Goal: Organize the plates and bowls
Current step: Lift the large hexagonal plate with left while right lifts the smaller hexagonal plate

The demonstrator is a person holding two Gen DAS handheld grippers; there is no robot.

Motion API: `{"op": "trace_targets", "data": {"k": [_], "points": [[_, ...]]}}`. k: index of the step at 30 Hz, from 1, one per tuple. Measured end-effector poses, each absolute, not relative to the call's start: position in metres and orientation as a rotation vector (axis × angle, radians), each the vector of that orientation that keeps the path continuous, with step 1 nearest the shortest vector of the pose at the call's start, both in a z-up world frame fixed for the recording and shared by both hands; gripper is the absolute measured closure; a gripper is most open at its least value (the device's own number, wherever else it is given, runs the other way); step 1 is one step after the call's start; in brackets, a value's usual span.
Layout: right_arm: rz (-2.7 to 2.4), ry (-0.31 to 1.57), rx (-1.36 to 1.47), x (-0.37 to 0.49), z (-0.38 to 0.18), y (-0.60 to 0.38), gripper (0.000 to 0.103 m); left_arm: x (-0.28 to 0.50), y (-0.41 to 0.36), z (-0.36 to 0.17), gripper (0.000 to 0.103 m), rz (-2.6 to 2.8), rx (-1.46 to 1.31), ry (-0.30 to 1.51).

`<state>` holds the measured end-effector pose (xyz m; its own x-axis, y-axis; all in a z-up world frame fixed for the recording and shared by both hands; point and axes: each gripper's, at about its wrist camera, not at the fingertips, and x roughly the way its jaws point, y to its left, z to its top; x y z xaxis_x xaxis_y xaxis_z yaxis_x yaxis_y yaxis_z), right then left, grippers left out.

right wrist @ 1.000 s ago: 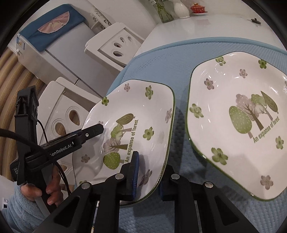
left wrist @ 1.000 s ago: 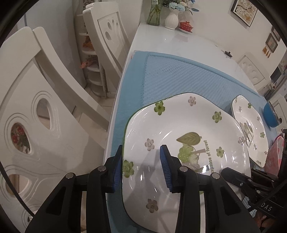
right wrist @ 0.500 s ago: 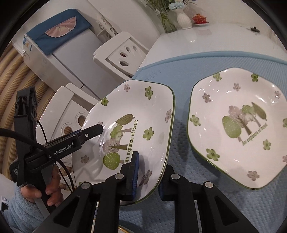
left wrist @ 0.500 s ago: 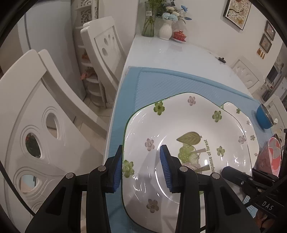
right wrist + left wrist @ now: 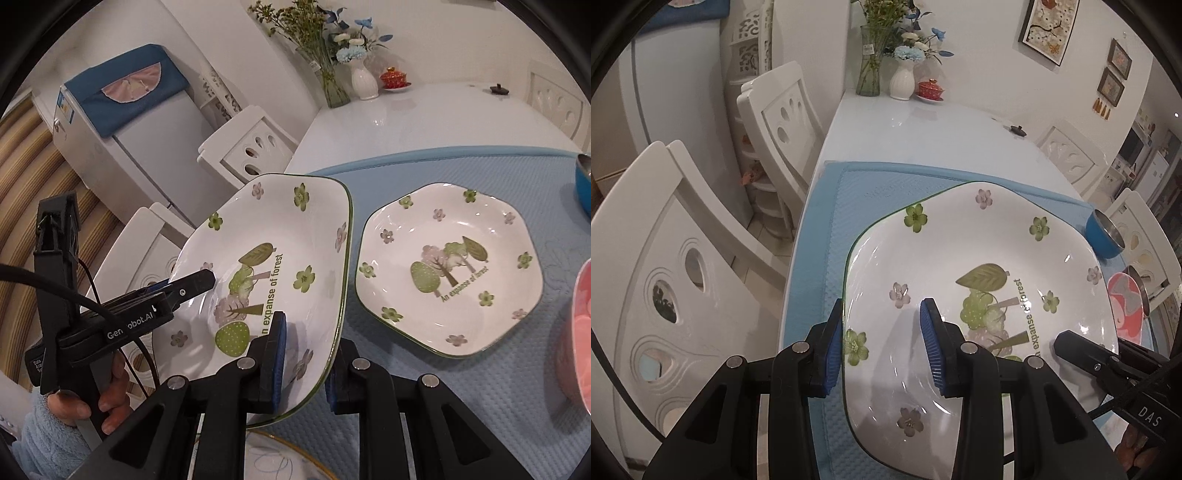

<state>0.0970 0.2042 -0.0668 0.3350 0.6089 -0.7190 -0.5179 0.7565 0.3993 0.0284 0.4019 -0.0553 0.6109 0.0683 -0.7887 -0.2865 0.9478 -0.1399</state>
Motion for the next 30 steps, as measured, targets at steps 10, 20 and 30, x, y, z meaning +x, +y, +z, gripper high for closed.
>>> {"op": "trace_targets", "data": {"k": [10,20,30], "points": [[0.704,0.963,0.082,0.077,-0.047,0.191,0.086,0.010,0.389,-0.049,0.067,0.175,-0.292,0.898],[0.684,0.961,0.094,0.070,-0.041,0.180,0.086,0.001,0.376,-0.043,0.067,0.157,-0.280,0.883],[0.657,0.951,0.114,0.062,-0.036,0.164,0.086,-0.002,0.361,-0.038,0.067,0.133,-0.250,0.871]]}}
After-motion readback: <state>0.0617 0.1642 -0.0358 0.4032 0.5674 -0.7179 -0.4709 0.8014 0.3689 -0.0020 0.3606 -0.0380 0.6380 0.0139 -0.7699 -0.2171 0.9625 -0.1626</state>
